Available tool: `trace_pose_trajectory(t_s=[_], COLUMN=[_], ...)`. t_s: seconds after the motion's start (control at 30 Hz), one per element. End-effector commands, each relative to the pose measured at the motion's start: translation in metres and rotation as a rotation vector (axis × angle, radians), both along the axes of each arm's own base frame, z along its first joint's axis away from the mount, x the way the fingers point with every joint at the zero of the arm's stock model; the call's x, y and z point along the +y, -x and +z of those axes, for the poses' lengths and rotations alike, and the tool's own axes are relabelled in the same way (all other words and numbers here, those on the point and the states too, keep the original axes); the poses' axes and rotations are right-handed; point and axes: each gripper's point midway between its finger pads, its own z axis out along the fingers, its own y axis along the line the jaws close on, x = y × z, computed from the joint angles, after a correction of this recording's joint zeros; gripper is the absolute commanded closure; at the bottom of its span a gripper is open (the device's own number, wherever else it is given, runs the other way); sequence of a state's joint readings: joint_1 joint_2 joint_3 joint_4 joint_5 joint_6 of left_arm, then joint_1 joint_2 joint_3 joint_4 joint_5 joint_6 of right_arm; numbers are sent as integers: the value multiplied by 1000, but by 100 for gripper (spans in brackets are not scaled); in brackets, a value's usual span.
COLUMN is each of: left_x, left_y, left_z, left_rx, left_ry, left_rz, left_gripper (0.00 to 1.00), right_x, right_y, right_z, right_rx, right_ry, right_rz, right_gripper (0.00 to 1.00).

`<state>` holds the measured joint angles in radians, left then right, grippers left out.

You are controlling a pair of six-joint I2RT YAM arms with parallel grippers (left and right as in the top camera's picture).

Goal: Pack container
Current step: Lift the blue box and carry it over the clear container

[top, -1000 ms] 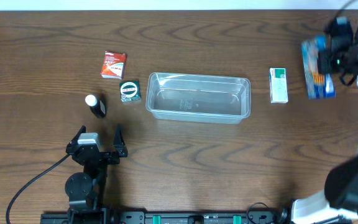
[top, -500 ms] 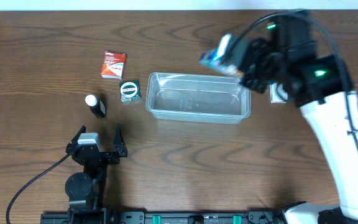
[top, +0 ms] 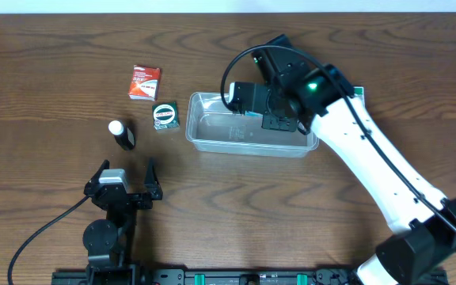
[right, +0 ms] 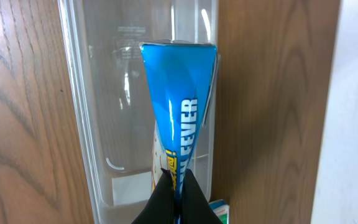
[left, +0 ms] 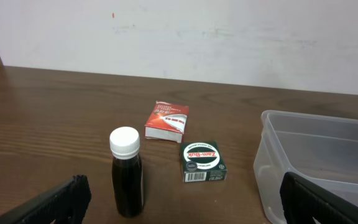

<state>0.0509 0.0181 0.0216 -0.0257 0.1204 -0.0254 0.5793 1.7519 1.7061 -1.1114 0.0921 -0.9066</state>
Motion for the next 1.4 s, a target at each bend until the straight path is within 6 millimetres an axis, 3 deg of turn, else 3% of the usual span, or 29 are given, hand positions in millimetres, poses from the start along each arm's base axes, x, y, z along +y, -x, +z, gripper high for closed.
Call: trace_pose_trajectory(t_s=[0.0,0.2,0.57,0.83,1.37], left_x=[-1,-1,-1,-1,-1], left_y=[1,1,1,1,1], left_z=[-17,-17,-17,-17,-17], left_rx=[51,51,51,51,51], left_ry=[1,1,1,1,1], left_rz=[-5,-6,-5,-6,-5], left_gripper=[2,2,2,2,2], right_x=[5,17,21,2,-4], right_y=[-2,-12,-10,-16,-19], right_z=[-11,-27,-39,-52,-86], right_rx=[10,18,67,97,111], right_ry=[34,18,-3,12,-19], right_rz=[49,69,117,92,139], right_gripper=[99,99,99,99,99])
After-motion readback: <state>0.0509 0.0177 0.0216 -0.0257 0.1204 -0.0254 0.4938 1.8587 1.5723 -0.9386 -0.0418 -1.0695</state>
